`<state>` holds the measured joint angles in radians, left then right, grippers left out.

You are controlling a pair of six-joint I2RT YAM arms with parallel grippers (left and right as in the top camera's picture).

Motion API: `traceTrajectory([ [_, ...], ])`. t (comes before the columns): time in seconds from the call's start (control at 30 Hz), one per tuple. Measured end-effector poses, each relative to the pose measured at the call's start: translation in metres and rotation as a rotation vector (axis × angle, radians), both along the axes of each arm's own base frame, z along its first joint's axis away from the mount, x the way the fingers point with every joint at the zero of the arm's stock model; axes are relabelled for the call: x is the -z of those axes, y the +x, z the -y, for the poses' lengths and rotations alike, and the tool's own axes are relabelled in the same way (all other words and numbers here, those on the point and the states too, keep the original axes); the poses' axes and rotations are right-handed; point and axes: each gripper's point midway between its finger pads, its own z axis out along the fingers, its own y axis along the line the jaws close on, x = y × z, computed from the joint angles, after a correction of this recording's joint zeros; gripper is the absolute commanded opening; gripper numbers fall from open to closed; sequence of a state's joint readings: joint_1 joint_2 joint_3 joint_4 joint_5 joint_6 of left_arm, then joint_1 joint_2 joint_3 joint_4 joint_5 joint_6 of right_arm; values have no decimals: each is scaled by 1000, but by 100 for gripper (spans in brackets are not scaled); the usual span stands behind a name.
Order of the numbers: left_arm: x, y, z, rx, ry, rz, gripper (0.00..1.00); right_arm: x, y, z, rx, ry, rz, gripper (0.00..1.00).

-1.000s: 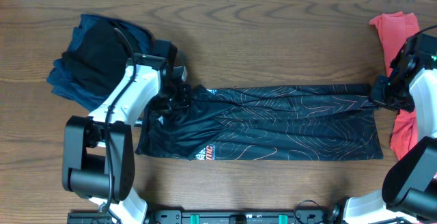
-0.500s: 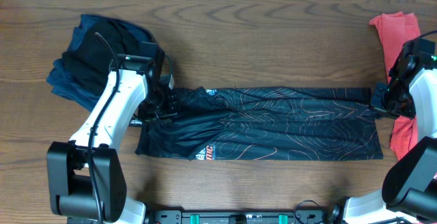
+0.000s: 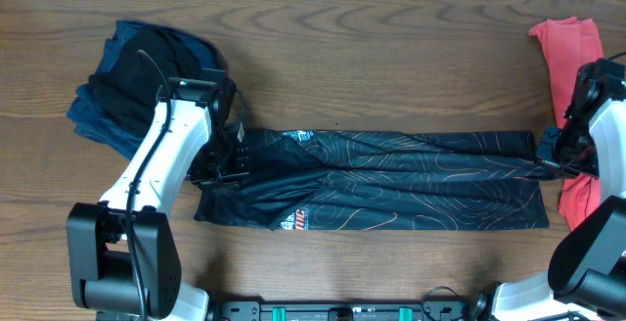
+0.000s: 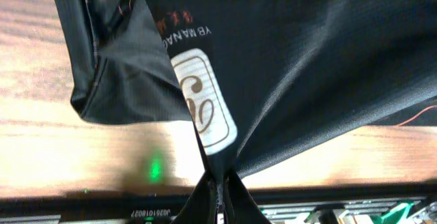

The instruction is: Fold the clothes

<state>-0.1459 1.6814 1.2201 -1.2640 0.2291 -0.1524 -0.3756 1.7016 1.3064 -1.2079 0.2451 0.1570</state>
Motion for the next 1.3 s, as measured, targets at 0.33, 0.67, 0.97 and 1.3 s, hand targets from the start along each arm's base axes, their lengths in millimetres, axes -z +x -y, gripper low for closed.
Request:
traceTrajectory([
  [0.33, -3, -11, -2, 0, 6, -46, 6, 0, -1, -1, 3, 4, -1, 4],
  [0.67, 2, -13, -2, -11, 10, -53, 6, 3, -2, -2, 11, 7, -4, 12],
  [0.97, 5, -16, -2, -11, 12, -61, 6, 11, -12, -6, 12, 20, -38, 15],
  [1.3, 9, -23, -3, -12, 15, -83, 6, 12, -10, -11, 14, 52, -26, 14],
])
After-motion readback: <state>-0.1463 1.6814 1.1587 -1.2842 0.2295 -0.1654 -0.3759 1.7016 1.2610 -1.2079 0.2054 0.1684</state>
